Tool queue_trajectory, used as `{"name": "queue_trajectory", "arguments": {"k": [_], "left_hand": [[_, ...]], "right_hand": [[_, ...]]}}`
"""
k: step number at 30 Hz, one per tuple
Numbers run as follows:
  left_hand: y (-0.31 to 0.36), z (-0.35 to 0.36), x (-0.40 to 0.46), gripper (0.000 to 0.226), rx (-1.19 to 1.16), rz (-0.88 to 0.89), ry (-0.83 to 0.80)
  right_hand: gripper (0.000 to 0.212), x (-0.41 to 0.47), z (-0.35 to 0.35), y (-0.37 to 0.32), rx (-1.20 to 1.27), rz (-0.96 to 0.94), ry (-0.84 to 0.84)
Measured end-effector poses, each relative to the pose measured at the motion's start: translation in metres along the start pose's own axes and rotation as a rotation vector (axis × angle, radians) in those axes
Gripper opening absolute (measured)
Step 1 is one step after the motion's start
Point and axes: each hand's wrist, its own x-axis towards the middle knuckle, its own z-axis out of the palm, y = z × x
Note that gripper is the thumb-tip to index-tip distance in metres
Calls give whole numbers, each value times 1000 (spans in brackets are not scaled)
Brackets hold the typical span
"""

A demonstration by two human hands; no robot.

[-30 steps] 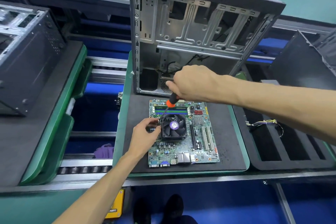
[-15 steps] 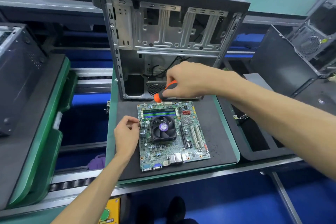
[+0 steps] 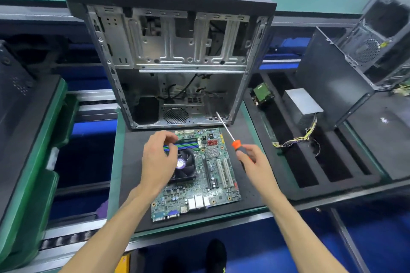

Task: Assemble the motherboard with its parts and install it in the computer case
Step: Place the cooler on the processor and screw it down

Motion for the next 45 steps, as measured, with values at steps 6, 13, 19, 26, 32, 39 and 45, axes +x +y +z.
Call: {"name": "queue_trajectory", "arguments": {"k": [6, 13, 19, 26, 32, 39, 45], "left_hand": [[8, 29, 11, 23, 152, -90, -145], [19, 58, 11, 22, 234, -119, -154], [23, 69, 13, 21, 266, -119, -147], [14, 61, 12, 23, 234, -148, -59], [2, 41, 9, 19, 183, -226, 105], [-22, 2, 5, 16, 96, -424, 323], [-49, -25, 7, 64, 88, -893, -38]], "right_hand": [[6, 25, -22, 40, -45, 88, 102], [14, 57, -59, 71, -152, 79, 90], [20, 79, -78, 80, -356, 78, 39], [23, 86, -84, 86, -397, 52, -38], [26, 92, -86, 83, -406, 46, -23], [10, 79, -72, 52, -362, -171, 145], [36, 77, -20, 27, -346, 51, -221]]}}
